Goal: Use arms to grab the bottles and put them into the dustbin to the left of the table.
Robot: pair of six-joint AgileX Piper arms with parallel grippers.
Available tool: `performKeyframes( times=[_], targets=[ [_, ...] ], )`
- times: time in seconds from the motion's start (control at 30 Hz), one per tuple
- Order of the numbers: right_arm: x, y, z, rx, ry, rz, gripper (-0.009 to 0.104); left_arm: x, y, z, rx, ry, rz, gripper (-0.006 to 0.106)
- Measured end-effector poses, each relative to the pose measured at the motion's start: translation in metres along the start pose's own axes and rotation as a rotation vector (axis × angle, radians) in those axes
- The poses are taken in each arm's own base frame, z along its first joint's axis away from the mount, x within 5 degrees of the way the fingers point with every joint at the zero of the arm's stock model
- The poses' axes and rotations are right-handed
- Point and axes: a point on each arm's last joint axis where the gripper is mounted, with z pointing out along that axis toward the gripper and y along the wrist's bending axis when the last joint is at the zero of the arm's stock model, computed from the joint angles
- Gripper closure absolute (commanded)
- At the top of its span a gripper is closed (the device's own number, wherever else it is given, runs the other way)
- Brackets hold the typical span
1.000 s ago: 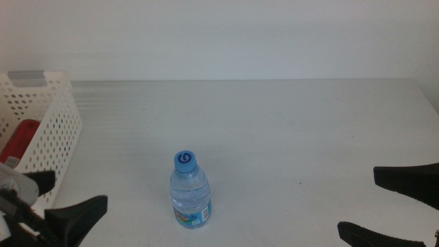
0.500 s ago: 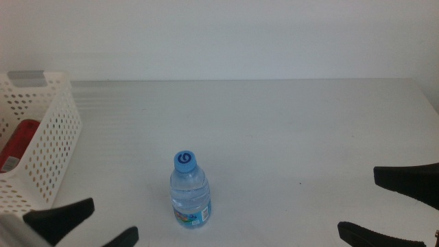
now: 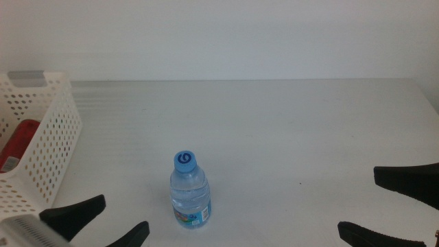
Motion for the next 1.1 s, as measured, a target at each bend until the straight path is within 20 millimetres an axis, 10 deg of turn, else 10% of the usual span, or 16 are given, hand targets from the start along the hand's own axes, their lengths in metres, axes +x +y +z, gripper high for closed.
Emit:
performKeyframes(
  times=[1.1],
  targets=[
    [0.000,0.000,0.000,0.000,0.000,0.000,0.018,0.042,-0.014,0.109,0.030,0.110,-0.085,0.010]
  ],
)
